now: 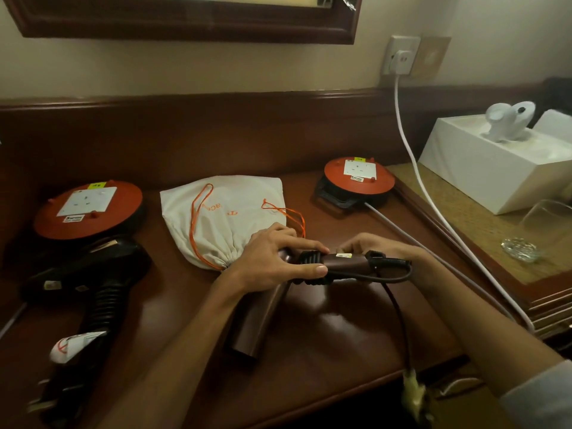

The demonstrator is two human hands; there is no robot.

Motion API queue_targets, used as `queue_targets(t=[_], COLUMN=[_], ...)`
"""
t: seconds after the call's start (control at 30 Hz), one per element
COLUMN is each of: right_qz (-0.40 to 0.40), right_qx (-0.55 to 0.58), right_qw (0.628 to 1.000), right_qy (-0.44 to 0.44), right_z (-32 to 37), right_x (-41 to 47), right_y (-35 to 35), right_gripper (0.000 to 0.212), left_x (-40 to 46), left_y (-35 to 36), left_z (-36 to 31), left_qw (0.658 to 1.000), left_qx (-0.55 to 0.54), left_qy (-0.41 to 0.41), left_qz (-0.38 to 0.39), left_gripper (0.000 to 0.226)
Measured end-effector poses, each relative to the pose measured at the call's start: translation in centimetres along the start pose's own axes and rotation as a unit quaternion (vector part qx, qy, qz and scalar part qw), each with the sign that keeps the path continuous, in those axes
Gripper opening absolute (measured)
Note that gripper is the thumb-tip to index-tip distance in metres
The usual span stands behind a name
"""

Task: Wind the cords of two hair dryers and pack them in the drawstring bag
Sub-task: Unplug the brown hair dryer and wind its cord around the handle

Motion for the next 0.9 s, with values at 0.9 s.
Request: queue_targets(t=[0.9], right_qz=[-0.205], right_qx=[-0.287], right_qw=[0.933], right_qy=[0.072], right_z=[10.5], right_x=[-4.8], right_y=[-4.2], right_gripper=[0.022], left_x=[0.5], left_y=[1.2], left_z=[-0.5], left_qw=[0.992], left_qx=[0.121], left_qy=[-0.025], left_qz=[0.033], left_gripper=[0.058])
Point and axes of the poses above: each hand's wrist, its own x-axis towards the middle knuckle, its own y-axis out of the palm, z = x × y, the point moved 7 cm from there along x, towards the middle knuckle, and after that the axes turned 14 degrees about -x, right-handed, at the moved point
